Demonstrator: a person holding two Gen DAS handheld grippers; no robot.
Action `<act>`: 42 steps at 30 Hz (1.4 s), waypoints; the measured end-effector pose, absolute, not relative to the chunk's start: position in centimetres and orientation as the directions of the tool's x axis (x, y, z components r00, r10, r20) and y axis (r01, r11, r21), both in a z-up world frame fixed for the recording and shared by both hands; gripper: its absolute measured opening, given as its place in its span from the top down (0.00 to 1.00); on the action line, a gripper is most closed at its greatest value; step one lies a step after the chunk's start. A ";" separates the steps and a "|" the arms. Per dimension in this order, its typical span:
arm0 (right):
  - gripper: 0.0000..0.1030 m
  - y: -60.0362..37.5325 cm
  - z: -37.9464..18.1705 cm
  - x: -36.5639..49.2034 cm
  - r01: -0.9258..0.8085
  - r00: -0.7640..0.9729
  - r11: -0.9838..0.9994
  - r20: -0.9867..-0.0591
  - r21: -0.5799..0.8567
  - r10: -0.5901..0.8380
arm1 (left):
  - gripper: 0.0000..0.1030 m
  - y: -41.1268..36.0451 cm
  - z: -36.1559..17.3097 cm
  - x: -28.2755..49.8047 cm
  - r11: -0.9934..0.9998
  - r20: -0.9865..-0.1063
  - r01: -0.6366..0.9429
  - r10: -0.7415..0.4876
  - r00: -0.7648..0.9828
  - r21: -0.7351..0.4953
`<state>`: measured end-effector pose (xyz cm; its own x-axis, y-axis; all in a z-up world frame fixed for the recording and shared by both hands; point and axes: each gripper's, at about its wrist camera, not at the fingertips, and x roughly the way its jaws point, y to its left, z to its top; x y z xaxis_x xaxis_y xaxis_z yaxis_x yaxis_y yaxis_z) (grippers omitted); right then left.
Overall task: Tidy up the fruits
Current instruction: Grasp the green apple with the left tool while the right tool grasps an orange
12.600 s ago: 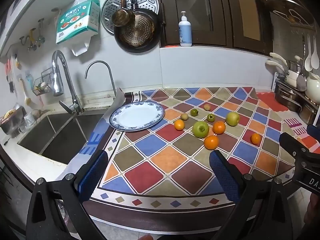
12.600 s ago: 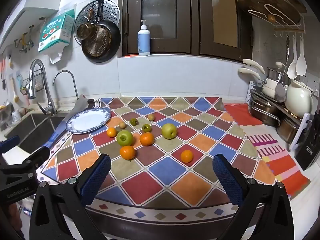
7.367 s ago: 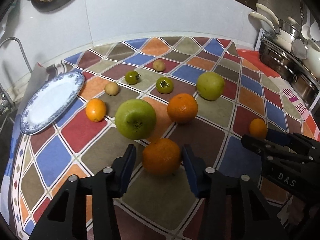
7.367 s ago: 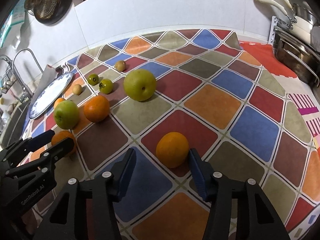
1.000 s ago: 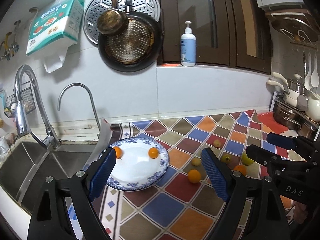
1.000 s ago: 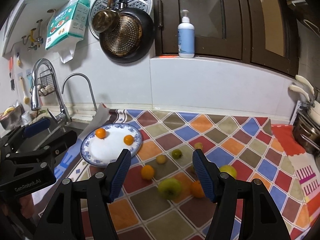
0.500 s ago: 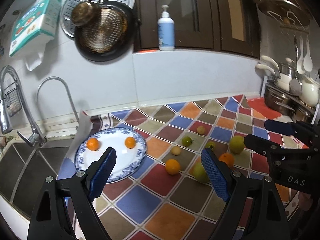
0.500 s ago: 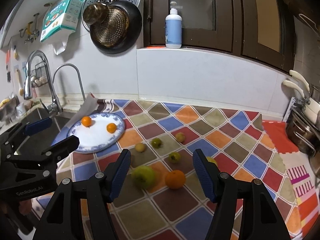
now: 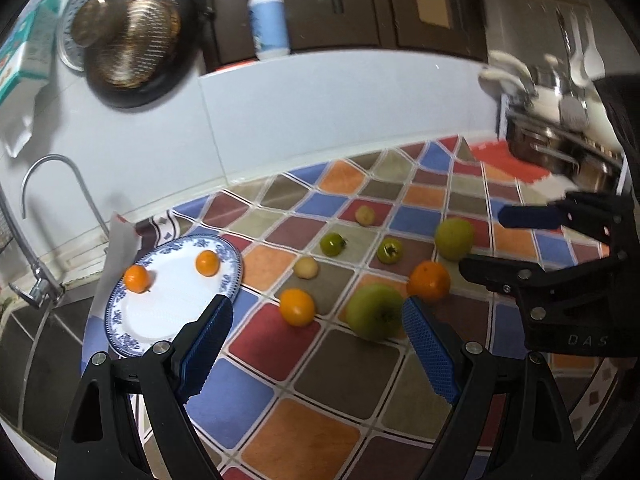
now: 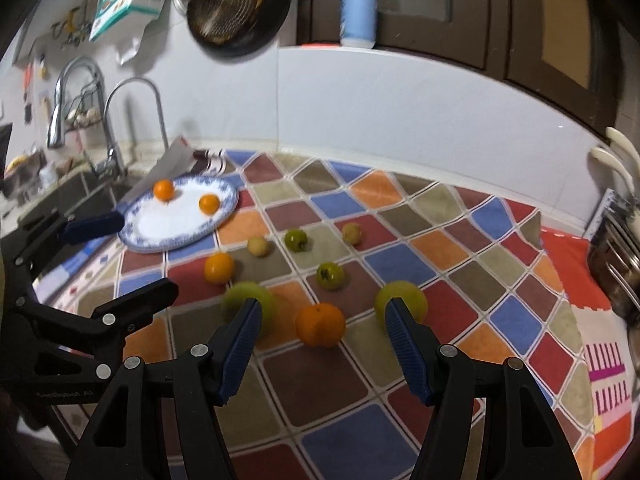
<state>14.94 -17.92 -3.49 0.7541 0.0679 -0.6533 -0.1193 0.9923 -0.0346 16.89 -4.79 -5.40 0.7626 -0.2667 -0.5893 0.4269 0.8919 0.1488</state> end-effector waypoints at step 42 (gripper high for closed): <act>0.58 -19.3 -10.4 20.6 -0.253 0.574 0.967 -0.797 0.044 0.187 | 0.51 -8.9 -11.6 22.8 0.779 -0.751 0.627 -0.399 0.525 0.025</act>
<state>20.60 -19.28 -10.40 0.5741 0.1868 -0.7972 -0.2527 0.9665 0.0445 22.80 -8.90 -11.64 0.5254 -0.3993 -0.7514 0.6269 0.7787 0.0246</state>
